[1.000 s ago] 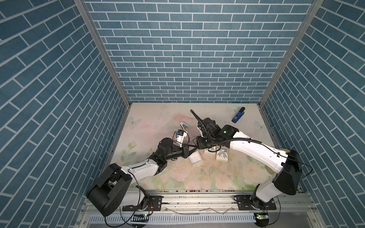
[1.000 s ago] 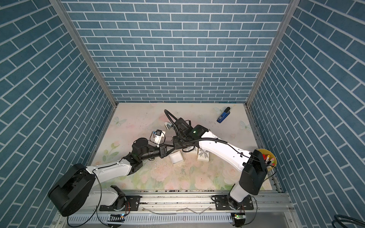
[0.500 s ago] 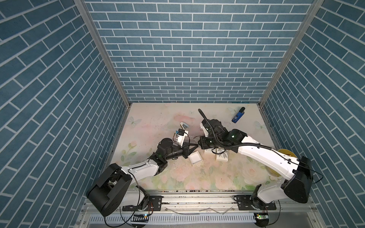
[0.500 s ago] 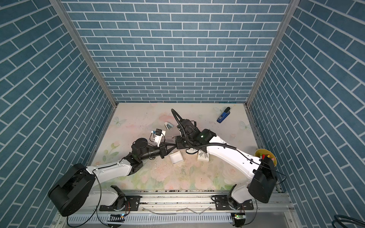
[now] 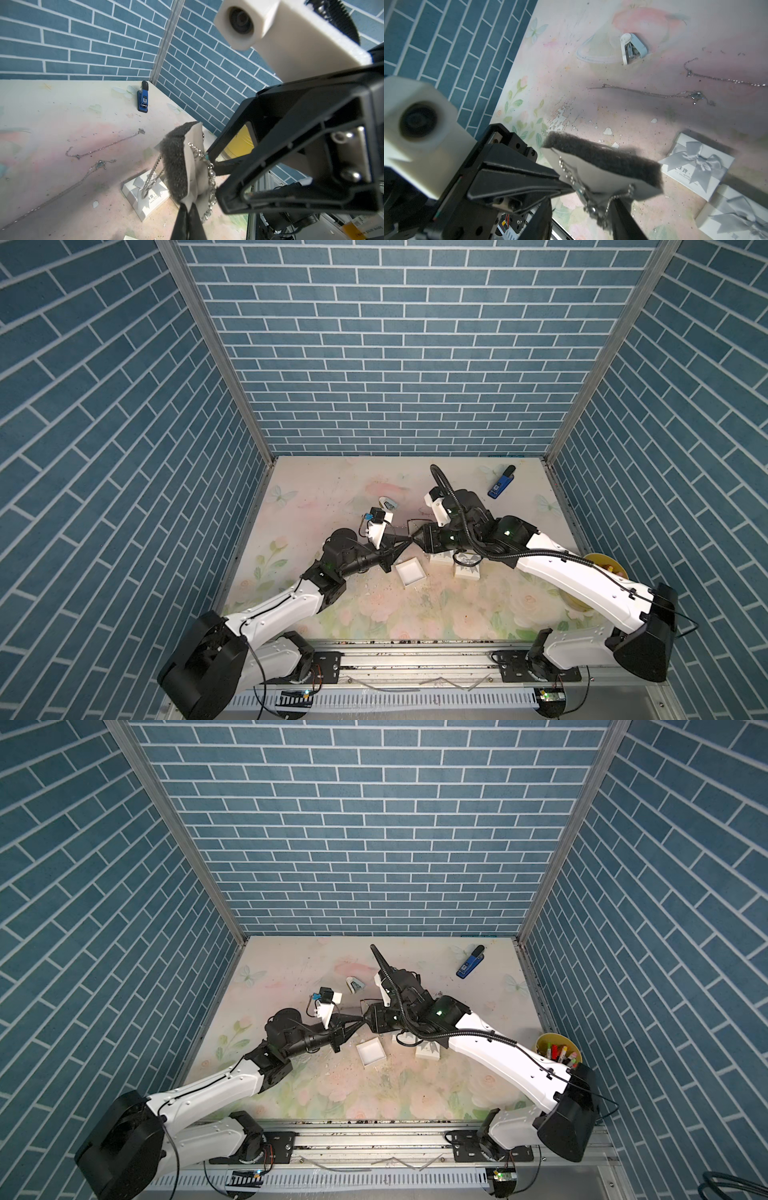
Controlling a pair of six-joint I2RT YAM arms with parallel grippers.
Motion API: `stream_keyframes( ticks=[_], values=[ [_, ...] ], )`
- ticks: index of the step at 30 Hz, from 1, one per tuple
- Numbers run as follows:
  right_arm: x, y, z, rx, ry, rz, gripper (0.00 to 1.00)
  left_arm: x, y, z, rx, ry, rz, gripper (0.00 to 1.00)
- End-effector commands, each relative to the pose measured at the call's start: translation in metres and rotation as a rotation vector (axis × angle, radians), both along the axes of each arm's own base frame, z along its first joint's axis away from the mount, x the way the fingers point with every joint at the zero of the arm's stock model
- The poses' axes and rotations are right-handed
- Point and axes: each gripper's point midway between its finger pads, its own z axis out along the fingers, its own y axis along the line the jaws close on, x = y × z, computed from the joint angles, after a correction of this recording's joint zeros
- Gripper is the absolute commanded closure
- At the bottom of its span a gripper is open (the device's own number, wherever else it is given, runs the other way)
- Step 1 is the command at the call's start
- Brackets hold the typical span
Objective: Take the necklace out of the lift-off lid jewelry box
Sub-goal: Pick up the necklace from the inner lining.
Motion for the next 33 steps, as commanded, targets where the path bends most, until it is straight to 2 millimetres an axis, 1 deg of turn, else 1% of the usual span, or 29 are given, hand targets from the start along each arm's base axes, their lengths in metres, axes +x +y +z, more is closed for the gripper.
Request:
stream_keyframes(
  ticks=[1, 4, 7, 10, 13, 18, 21, 23, 26, 33],
  values=[
    [-0.002, -0.006, 0.020, 0.051, -0.077, 0.010, 0.52, 0.003, 0.008, 0.009, 0.063, -0.075, 0.044, 1.00],
    [-0.005, -0.010, 0.033, 0.091, -0.120, 0.017, 0.50, 0.004, 0.015, 0.018, 0.073, -0.111, 0.080, 1.00],
    [-0.005, -0.017, 0.041, 0.111, -0.168, 0.001, 0.48, 0.004, 0.021, 0.027, 0.067, -0.140, 0.116, 1.00],
    [-0.004, -0.025, 0.040, 0.112, -0.199, -0.017, 0.47, 0.005, 0.027, 0.035, 0.059, -0.162, 0.145, 1.00],
    [-0.002, -0.029, 0.030, 0.094, -0.218, -0.032, 0.47, 0.005, 0.032, 0.045, 0.040, -0.185, 0.171, 1.00],
    [0.001, -0.019, 0.015, 0.089, -0.232, 0.005, 0.49, 0.002, 0.038, 0.064, 0.019, -0.216, 0.192, 1.00],
    [0.003, -0.008, 0.011, 0.091, -0.247, 0.045, 0.49, 0.001, 0.039, 0.074, 0.011, -0.231, 0.195, 1.00],
    [0.004, 0.001, 0.010, 0.092, -0.256, 0.077, 0.47, 0.000, 0.040, 0.079, 0.004, -0.241, 0.196, 1.00],
    [0.009, 0.008, 0.008, 0.077, -0.274, 0.098, 0.46, -0.001, 0.041, 0.084, -0.005, -0.249, 0.202, 1.00],
    [0.019, 0.022, 0.002, 0.066, -0.316, 0.124, 0.46, -0.002, 0.040, 0.095, -0.025, -0.257, 0.195, 1.00]
  ],
)
